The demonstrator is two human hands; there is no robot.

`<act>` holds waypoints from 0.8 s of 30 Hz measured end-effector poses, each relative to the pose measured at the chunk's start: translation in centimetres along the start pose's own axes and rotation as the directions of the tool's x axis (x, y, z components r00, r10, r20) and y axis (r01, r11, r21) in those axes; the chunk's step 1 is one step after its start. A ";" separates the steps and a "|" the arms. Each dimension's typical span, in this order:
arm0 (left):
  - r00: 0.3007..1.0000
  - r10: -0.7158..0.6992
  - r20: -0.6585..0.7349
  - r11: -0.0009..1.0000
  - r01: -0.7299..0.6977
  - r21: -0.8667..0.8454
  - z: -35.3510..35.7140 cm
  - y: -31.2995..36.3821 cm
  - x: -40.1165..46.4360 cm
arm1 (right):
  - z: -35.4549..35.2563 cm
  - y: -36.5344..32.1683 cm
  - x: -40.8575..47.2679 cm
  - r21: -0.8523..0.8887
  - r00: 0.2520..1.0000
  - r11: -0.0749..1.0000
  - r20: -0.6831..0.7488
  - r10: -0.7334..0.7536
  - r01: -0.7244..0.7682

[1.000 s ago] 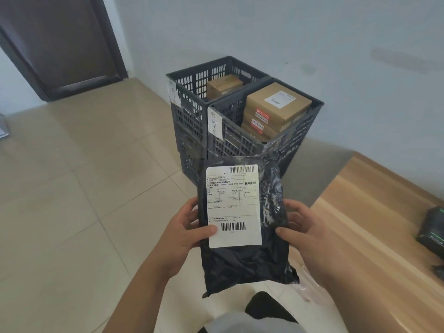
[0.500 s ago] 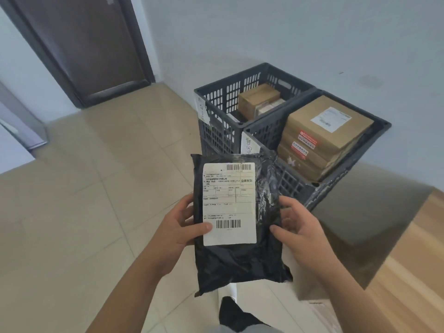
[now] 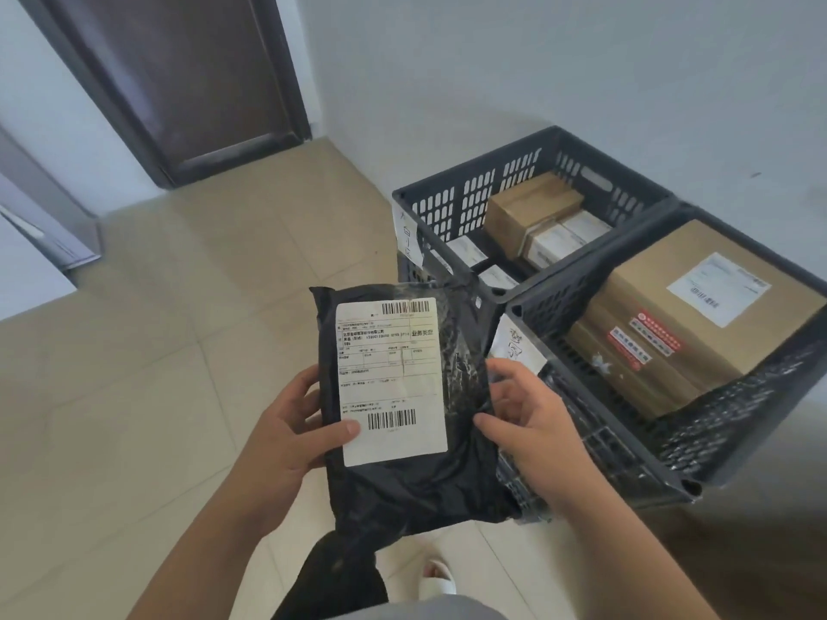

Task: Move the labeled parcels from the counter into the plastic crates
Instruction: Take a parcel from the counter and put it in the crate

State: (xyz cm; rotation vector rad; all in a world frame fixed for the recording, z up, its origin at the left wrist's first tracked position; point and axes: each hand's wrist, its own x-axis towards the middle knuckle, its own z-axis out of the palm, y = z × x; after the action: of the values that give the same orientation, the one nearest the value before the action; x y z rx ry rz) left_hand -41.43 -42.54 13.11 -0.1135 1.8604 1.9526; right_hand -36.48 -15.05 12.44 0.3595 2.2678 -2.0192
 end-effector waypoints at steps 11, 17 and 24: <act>0.971 -0.067 0.230 0.998 0.061 0.031 -4.1 6.7 20.5 | 1.7 -3.8 15.8 0.118 0.970 0.973 -0.115 0.212 -0.199; 0.884 -0.139 0.446 0.989 0.104 0.102 -5.5 11.9 31.0 | 2.7 -6.6 23.6 0.431 0.932 0.859 -0.095 0.349 -0.277; 0.697 -0.296 0.653 0.936 0.075 0.344 0.0 15.3 41.5 | 1.1 -6.6 26.7 0.569 0.817 0.780 -0.301 0.491 -0.260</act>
State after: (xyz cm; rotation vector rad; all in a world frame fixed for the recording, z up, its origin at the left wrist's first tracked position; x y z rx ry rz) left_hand -84.40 -31.98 12.66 0.4568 1.5007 1.2798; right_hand -63.92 -13.67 12.89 1.3283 1.5702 -2.4316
